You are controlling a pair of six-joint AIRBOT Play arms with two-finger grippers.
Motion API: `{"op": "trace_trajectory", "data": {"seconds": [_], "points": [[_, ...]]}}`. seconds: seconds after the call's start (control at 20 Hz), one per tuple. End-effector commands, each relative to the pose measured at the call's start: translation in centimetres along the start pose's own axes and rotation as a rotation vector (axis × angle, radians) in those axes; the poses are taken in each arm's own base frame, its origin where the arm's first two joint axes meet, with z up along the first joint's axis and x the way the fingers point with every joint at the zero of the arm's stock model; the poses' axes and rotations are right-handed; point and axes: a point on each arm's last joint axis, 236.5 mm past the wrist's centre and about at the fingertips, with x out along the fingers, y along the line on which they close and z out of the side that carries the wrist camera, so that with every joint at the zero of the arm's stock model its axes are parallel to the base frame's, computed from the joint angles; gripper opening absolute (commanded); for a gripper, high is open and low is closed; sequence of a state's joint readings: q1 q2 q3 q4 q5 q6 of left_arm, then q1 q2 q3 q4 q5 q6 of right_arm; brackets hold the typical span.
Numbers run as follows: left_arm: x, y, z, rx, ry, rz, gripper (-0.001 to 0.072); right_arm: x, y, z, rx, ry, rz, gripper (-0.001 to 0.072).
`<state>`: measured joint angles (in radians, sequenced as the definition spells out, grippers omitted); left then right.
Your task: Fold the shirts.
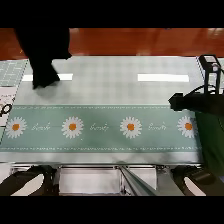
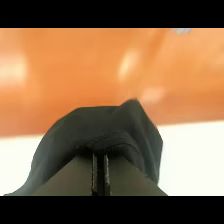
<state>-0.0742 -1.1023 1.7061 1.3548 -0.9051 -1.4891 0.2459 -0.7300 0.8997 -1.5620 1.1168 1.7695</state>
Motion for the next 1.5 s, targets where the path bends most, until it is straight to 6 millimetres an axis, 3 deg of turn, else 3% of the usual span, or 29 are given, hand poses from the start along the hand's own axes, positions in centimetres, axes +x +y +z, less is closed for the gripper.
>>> {"op": "trace_trajectory", "data": {"seconds": [0.0,0.15,0.2,0.3,0.4,0.5,0.65,0.8,0.85,0.9,0.95,1.05,1.15,1.25,1.3,1.35,1.4,1.45], "points": [[-6.9,-7.3,5.3,0.038,-0.208,-0.161,0.002,-1.6,0.5,0.4,0.005,-0.047,0.027,0.0411],[-9.9,-12.2,8.3,-0.017,-0.348,-0.32,0.002,-2.2,0.8,0.4,0.01,-0.062,0.041,0.0411],[-10.2,-13.4,8.4,-0.035,-0.351,-0.363,0.0019,-2.4,0.9,0.4,0.013,-0.061,0.049,0.0411],[-9.2,-15.6,6.0,-0.078,-0.267,-0.429,0.0019,-2.5,1.0,0.1,0.015,-0.054,0.054,0.0411],[-6.6,-16.6,1.9,-0.218,-0.133,-0.462,0.002,-2.5,1.0,-0.2,0.015,-0.042,0.051,0.0411],[-3.3,-17.1,-4.5,-0.271,0.023,-0.466,0.002,-2.5,0.9,-0.2,0.014,-0.042,0.048,0.0411],[0.1,-15.0,-18.8,-0.248,0.338,-0.379,0.002,-2.4,0.9,-0.2,0.006,-0.042,0.047,0.0411],[-0.3,-11.5,-33.5,-0.198,0.686,-0.3,0.002,-2.2,1.8,-0.7,-0.01,-0.025,0.088,0.0411],[-1.1,-10.6,-36.8,-0.171,0.771,-0.293,0.002,-1.8,2.2,-1.1,-0.014,-0.016,0.106,0.0411],[-1.7,-9.5,-38.9,-0.191,0.829,-0.269,0.0022,-1.3,2.4,-1.3,-0.003,-0.015,0.113,0.0411],[-2.0,-8.3,-40.1,-0.218,0.868,-0.239,0.0063,-0.6,2.2,-1.4,-0.001,-0.019,0.11,0.0411],[-2.0,-5.2,-40.0,-0.242,0.882,-0.163,0.0502,1.0,0.8,-1.6,-0.013,0.005,0.047,0.0411],[-2.1,-1.5,-38.0,-0.291,0.866,-0.083,0.0506,1.8,-3.1,-0.4,-0.027,0.0,-0.102,0.0411],[-1.9,3.0,-34.1,-0.378,0.752,0.023,0.0506,0.6,-10.4,1.3,0.006,-0.005,-0.328,0.0411],[-2.2,5.2,-32.7,-0.416,0.698,0.073,0.0506,-0.2,-13.8,0.8,0.09,0.019,-0.4,0.0411],[-2.9,7.5,-32.2,-0.471,0.663,0.126,0.0505,-0.6,-16.3,-0.8,0.208,0.053,-0.426,0.0411],[-3.7,8.5,-33.3,-0.567,0.672,0.152,0.0506,-0.1,-17.3,-2.7,0.332,0.081,-0.394,0.0411],[-3.9,7.5,-35.4,-0.726,0.699,0.118,0.0506,1.5,-16.8,-4.3,0.447,0.097,-0.301,0.0411]]}}
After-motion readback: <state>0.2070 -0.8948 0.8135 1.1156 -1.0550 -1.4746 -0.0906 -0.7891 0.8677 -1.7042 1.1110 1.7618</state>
